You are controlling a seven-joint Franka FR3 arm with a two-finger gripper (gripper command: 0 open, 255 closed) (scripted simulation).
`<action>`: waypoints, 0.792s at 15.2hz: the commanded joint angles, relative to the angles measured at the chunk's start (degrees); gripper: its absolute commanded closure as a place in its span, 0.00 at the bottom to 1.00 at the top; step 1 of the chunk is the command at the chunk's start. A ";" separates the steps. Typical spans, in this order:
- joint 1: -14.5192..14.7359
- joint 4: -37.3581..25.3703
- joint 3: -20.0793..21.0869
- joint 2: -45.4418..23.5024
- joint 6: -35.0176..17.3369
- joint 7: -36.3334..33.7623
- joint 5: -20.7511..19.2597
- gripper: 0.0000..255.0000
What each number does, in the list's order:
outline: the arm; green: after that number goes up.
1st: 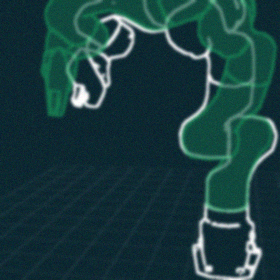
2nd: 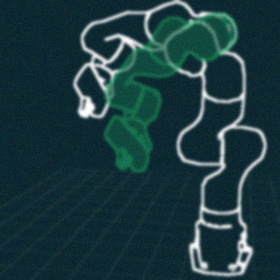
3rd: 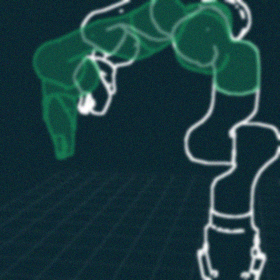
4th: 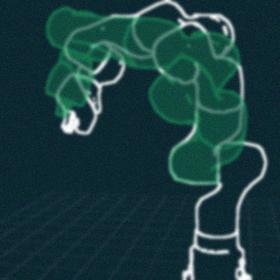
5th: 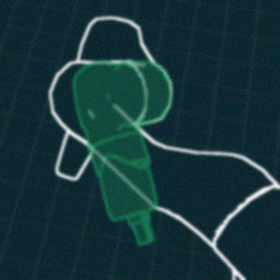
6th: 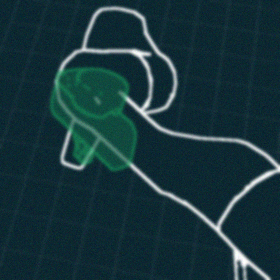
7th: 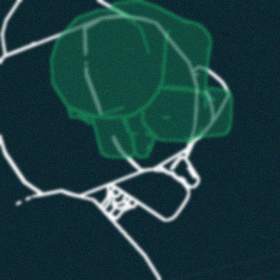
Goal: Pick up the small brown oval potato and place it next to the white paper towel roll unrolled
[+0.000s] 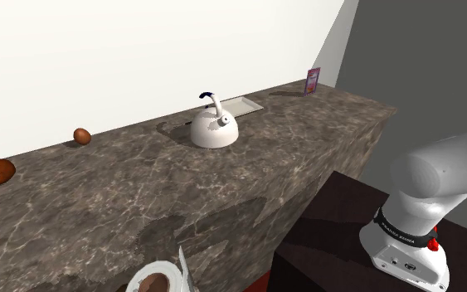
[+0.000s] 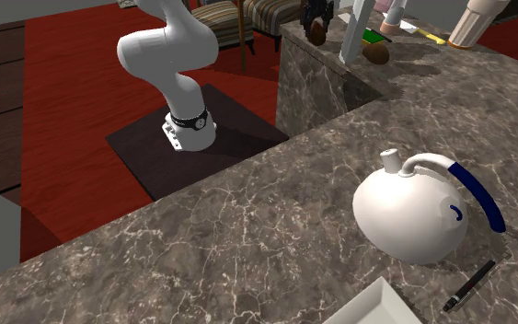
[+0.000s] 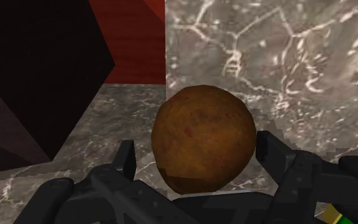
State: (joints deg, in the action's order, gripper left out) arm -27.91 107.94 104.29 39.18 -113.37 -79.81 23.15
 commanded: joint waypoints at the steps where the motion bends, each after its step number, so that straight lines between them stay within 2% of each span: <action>1: -0.06 0.01 0.07 0.04 0.01 0.01 0.02 0.00; 2: 0.16 -0.09 -0.14 -0.07 0.26 -0.10 -0.11 0.00; 6: 1.82 -5.11 -2.93 -1.78 6.58 -1.60 -2.40 0.00; 12: 1.82 -5.11 -2.93 -1.78 6.58 -1.60 -2.40 0.00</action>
State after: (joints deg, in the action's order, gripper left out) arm -26.09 102.84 101.37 37.40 -106.81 -81.41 20.75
